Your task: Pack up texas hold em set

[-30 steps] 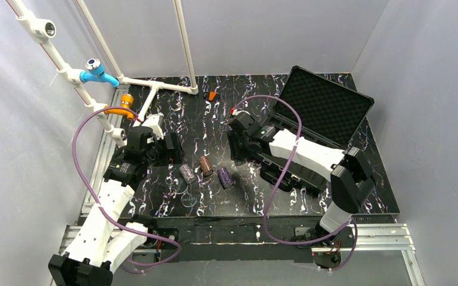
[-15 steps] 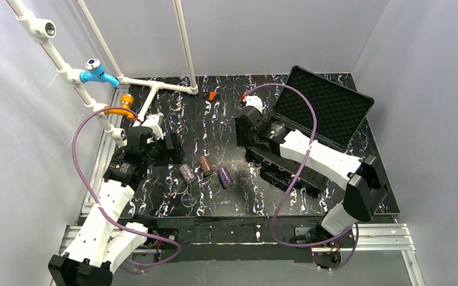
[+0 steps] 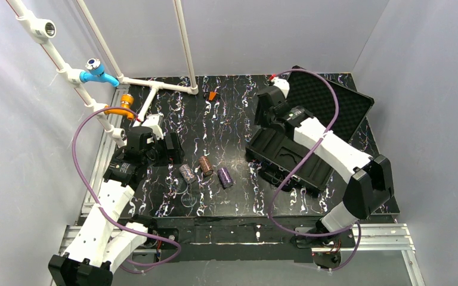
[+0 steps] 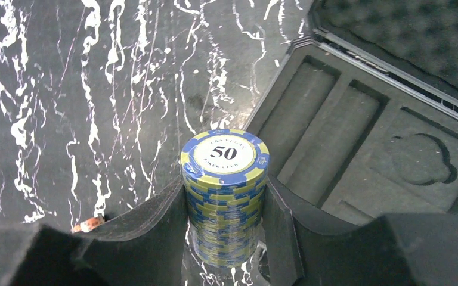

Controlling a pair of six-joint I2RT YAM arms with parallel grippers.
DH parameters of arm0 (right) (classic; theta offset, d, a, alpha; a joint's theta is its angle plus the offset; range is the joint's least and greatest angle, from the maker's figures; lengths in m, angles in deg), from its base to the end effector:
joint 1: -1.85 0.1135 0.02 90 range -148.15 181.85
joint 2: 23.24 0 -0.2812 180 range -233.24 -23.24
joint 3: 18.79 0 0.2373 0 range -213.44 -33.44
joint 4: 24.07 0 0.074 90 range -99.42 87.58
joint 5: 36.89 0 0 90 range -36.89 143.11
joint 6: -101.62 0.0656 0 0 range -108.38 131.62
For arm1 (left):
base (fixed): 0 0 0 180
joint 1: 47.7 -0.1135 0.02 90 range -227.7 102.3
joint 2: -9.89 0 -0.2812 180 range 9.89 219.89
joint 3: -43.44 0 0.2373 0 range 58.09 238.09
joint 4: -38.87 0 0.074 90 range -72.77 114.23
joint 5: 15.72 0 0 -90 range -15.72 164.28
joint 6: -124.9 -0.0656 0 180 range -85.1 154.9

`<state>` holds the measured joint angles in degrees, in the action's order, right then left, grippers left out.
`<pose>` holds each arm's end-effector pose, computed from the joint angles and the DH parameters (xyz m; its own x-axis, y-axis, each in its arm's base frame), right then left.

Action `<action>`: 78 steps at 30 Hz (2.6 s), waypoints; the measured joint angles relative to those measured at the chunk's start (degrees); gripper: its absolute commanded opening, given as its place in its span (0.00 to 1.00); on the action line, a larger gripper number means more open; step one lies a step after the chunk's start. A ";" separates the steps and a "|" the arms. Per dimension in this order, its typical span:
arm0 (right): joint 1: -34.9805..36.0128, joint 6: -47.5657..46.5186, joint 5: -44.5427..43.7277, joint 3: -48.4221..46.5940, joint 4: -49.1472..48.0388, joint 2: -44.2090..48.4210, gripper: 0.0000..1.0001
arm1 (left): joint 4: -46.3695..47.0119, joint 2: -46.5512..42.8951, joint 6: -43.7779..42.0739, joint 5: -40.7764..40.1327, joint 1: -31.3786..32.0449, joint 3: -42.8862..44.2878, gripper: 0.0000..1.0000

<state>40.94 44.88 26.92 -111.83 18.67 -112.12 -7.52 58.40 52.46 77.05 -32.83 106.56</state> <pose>0.2938 0.2014 0.3290 -0.5682 0.1725 -0.8046 0.0163 0.9799 0.1986 0.1750 -0.0498 0.3105 -0.5746 -0.1592 -0.8028 0.1287 0.9511 -0.2807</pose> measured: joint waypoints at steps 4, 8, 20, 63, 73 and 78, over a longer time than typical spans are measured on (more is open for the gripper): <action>-4.66 1.62 3.08 0.00 0.04 -0.33 0.01 | 0.00 0.00 0.00 0.00 0.00 0.00 0.95; -7.93 3.37 6.29 0.00 0.04 -1.25 0.01 | 0.00 0.02 0.00 0.00 0.00 0.00 0.95; -13.49 5.62 14.10 -0.04 -0.15 -6.58 0.01 | -3.17 -0.42 0.48 -0.42 0.37 -0.02 0.96; -18.51 9.01 22.77 -0.42 -6.86 -20.02 0.01 | -10.73 -4.07 0.61 -3.61 0.37 -0.02 0.97; -18.47 9.35 21.75 -0.59 -6.10 -19.56 0.01 | -10.73 -5.75 0.46 -3.61 0.37 -0.02 0.97; -18.45 11.41 20.81 -0.61 -5.70 -19.47 0.06 | -10.73 -7.06 0.46 -3.63 0.37 -0.02 0.97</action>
<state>22.49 56.29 47.73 -112.44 12.97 -131.59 -18.25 51.34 52.92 73.42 -32.46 106.54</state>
